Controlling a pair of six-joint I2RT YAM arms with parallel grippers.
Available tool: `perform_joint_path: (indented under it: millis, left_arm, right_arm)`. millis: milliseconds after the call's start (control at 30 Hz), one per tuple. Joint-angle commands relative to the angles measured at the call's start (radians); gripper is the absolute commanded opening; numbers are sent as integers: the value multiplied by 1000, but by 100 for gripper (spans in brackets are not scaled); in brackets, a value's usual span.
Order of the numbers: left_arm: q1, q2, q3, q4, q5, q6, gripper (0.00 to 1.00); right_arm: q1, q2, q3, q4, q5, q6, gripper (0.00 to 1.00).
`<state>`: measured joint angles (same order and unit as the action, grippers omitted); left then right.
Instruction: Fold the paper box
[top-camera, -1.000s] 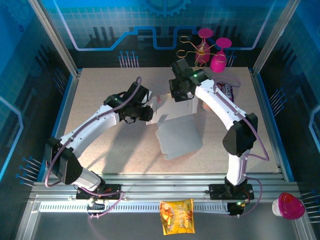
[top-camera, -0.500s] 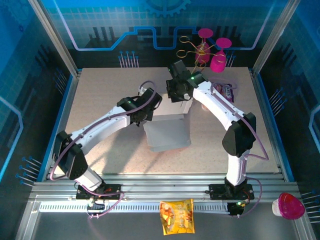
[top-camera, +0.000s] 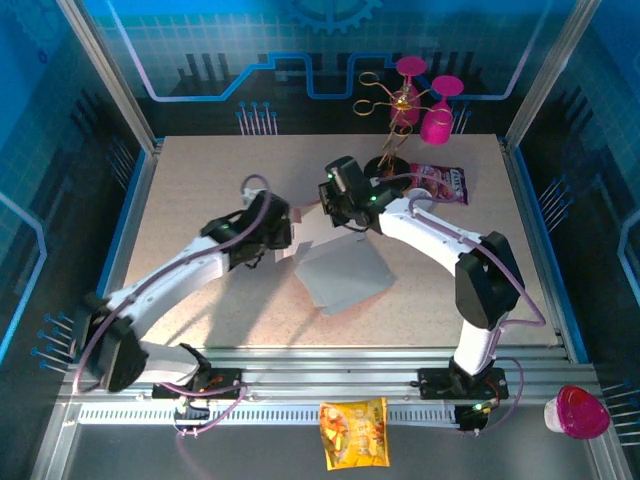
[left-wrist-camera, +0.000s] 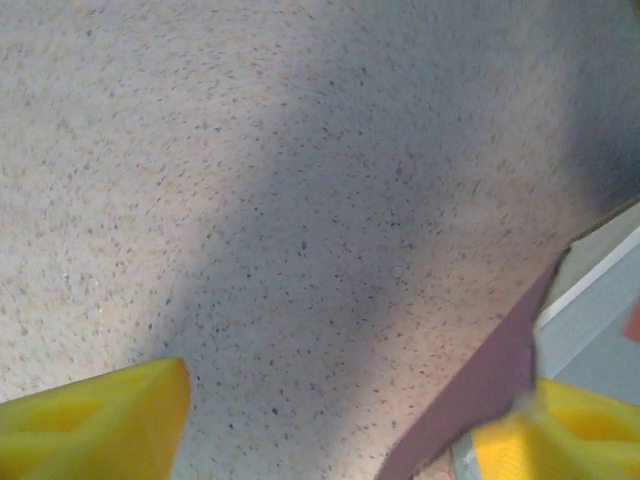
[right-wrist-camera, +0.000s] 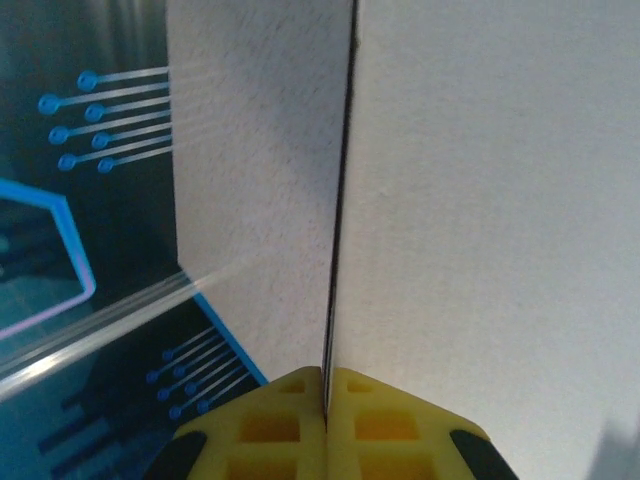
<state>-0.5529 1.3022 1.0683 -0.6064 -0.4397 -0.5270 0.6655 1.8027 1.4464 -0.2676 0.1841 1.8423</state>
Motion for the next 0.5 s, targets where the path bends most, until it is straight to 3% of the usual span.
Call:
perform_joint_path:
  millis: [0, 167, 300, 467]
  left_arm:
    - [67, -176, -50, 53, 141, -80, 77]
    - [206, -341, -118, 46, 330, -135, 67]
    - [305, -353, -160, 46, 440, -155, 57]
    - [362, -320, -210, 102, 522, -147, 51]
  right_arm:
    - [17, -28, -43, 204, 48, -105, 0]
    - [33, -21, -126, 408, 48, -192, 0]
    - [34, 5, -217, 677, 22, -251, 0]
    - [16, 58, -335, 991, -56, -262, 0]
